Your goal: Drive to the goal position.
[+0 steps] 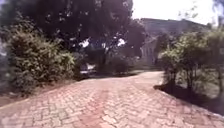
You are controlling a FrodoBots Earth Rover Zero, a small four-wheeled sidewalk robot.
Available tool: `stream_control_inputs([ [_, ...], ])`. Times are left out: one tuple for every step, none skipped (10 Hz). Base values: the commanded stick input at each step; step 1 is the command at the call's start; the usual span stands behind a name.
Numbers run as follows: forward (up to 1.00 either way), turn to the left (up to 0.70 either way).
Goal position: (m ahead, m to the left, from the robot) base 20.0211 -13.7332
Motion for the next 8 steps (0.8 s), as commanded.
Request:
stream_control_inputs([
  [0.7, 0.0],
  [0.7, 0.0],
  [0.7, 0.0],
  [0.7, 0.0],
  [0.7, 0.0],
  [0.7, 0.0],
  [0.7, 0.0],
  [0.7, -0.05],
])
